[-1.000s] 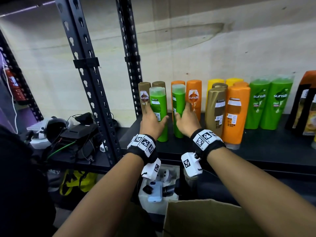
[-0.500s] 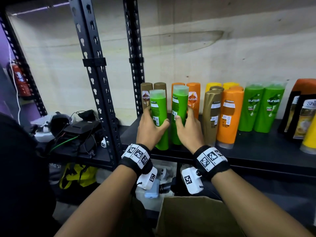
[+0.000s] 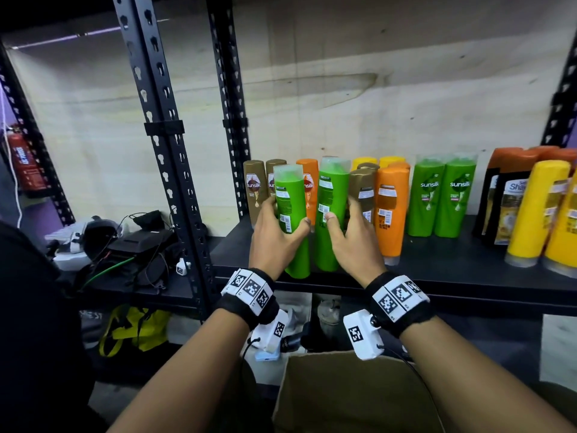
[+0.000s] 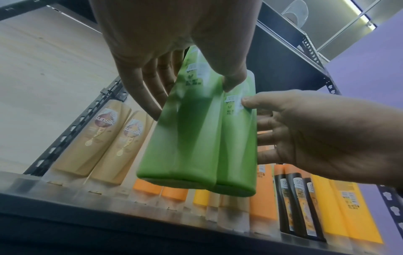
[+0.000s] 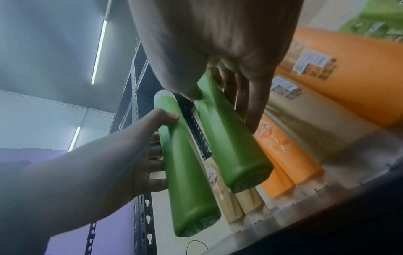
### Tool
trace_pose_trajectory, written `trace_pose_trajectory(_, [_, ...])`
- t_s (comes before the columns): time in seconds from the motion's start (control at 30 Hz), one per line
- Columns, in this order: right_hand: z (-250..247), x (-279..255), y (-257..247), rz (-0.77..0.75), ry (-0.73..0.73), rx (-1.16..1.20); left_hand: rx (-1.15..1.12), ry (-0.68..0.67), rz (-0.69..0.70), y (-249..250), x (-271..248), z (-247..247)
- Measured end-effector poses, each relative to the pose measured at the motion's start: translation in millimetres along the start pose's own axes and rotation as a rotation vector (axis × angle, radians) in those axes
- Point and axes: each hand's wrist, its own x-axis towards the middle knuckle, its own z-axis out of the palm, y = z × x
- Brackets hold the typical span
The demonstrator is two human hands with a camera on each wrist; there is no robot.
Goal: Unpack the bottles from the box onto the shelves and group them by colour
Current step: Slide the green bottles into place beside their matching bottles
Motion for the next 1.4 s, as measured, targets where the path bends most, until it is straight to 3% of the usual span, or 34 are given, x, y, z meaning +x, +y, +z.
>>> trace_pose_trajectory(0.5, [-98, -11, 22, -0.017, 0.127, -0.123, -0.111, -0.093, 0.101, 67, -18, 53])
trace_pose_trajectory(0.83, [-166, -21, 48, 0.056, 0.177, -0.259, -0.229, -0.201, 0.143, 100, -35, 109])
trace_pose_trajectory(1.4, [-227, -23, 100, 0.156, 0.221, -0.286, -0.271, -0.336, 0.152, 123, -46, 198])
